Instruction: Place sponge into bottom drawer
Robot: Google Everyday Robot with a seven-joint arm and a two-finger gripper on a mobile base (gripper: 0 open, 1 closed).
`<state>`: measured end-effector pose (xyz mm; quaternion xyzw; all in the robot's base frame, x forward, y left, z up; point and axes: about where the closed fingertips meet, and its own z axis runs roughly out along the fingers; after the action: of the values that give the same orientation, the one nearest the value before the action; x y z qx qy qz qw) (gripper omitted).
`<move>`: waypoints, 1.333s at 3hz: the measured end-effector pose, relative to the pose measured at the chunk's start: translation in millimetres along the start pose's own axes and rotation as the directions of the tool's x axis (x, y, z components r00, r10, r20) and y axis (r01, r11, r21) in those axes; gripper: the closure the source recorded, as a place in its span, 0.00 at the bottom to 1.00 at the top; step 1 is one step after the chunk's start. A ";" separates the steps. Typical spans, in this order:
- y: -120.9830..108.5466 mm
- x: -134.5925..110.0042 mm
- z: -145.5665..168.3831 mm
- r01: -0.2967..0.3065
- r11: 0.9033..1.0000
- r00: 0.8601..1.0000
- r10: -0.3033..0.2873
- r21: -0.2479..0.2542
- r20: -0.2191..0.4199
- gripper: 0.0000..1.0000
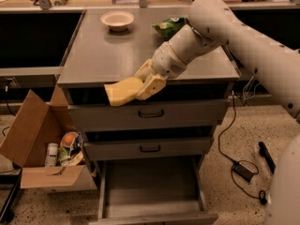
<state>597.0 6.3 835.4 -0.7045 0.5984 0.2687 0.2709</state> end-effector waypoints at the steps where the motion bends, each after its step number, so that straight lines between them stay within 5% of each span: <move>1: 0.0 0.0 0.0 0.000 1.000 1.000 0.000 0.000 0.000 1.00; 2: 23.2 16.0 16.7 -0.014 1.000 0.998 0.012 -0.028 -0.065 1.00; 4: 86.1 88.6 50.6 -0.142 0.987 0.982 0.130 -0.079 -0.140 1.00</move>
Offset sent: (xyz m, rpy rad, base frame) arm -0.0434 -0.0083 -0.0484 -0.1543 0.0398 0.0144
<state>521.4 -31.7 732.2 -0.6898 0.6494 0.2650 0.1795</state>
